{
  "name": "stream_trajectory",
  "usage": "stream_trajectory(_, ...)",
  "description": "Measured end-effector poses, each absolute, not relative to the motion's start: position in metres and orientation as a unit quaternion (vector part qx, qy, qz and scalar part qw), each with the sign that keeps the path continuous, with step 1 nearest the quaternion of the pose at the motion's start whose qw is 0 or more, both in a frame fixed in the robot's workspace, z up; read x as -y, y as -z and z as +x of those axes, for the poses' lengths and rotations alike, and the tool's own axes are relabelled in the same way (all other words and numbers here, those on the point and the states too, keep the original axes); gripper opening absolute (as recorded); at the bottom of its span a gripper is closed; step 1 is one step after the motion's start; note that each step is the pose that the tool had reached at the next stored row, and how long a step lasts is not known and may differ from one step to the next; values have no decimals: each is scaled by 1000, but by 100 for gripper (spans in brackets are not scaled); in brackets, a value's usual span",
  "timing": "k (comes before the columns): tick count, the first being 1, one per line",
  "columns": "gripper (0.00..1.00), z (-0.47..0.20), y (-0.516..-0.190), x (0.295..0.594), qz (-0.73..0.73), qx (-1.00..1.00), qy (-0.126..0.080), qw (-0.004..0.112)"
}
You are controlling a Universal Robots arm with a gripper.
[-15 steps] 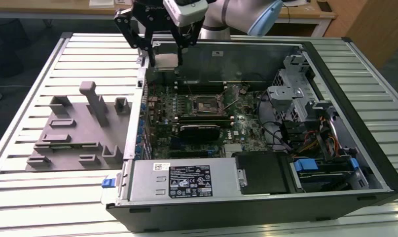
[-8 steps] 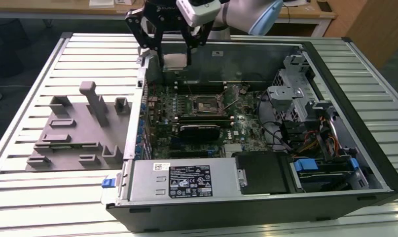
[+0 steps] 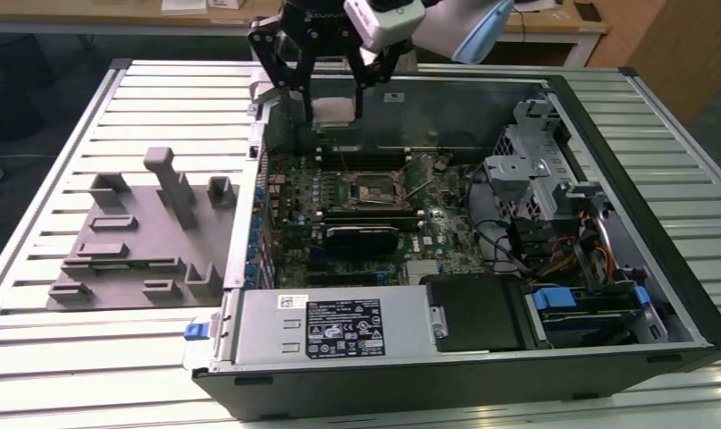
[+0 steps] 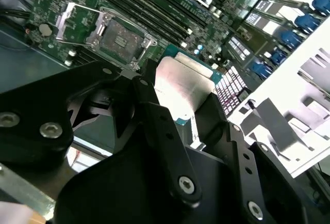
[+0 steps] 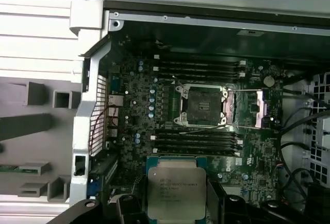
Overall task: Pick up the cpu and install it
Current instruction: 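Pick up the cpu and move it towards the insertion slot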
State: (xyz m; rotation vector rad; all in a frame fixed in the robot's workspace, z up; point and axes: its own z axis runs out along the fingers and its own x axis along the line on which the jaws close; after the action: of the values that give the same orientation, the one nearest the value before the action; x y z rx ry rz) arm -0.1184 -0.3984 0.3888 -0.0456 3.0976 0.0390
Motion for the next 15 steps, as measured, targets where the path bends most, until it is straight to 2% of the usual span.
stream_trajectory(15,55,-91,-379,398,-15,-1000,-13,22)
